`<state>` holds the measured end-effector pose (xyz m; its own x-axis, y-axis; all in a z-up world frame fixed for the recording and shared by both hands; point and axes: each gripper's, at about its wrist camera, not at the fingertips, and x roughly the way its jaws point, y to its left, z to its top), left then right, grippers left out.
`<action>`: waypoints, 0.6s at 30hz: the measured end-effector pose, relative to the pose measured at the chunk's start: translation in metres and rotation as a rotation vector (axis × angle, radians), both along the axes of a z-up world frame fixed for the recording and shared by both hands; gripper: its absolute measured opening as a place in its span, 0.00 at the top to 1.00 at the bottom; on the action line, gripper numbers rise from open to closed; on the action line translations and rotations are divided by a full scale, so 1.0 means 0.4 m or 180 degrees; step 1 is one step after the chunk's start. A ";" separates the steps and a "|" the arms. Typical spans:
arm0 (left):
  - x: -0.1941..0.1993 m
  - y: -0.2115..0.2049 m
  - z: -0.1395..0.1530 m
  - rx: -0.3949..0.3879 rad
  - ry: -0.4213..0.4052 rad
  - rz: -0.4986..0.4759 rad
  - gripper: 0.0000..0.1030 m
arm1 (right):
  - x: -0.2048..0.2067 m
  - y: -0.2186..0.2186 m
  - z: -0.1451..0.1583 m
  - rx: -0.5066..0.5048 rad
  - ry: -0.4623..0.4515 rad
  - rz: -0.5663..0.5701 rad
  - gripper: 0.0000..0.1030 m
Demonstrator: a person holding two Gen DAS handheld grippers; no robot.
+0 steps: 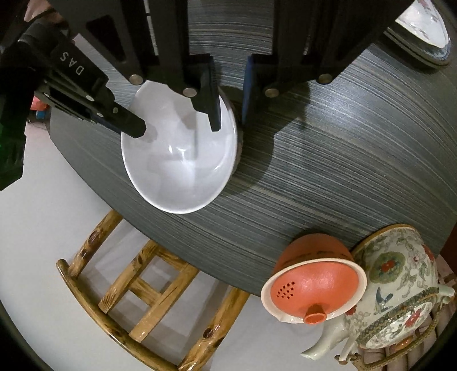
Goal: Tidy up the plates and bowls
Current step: 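Close both tools on the 'Dog' bowl rim and lift it, then carry the 'Dog' bowl with both tools over the pink bowl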
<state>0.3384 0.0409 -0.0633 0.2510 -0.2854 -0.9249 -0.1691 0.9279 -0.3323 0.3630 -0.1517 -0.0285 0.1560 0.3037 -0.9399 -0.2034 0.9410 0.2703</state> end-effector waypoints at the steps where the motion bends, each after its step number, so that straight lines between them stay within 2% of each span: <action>1: -0.002 -0.002 0.000 0.0003 0.0012 -0.0013 0.87 | -0.002 -0.001 0.002 -0.0004 0.0001 -0.0017 0.90; 8: -0.026 -0.020 0.020 0.0015 -0.0009 -0.0081 0.87 | -0.027 -0.015 0.031 -0.0033 0.0012 -0.0064 0.90; 18: -0.087 -0.071 0.101 0.0077 -0.0103 -0.0219 0.87 | -0.104 -0.052 0.114 -0.0054 -0.0115 -0.0079 0.90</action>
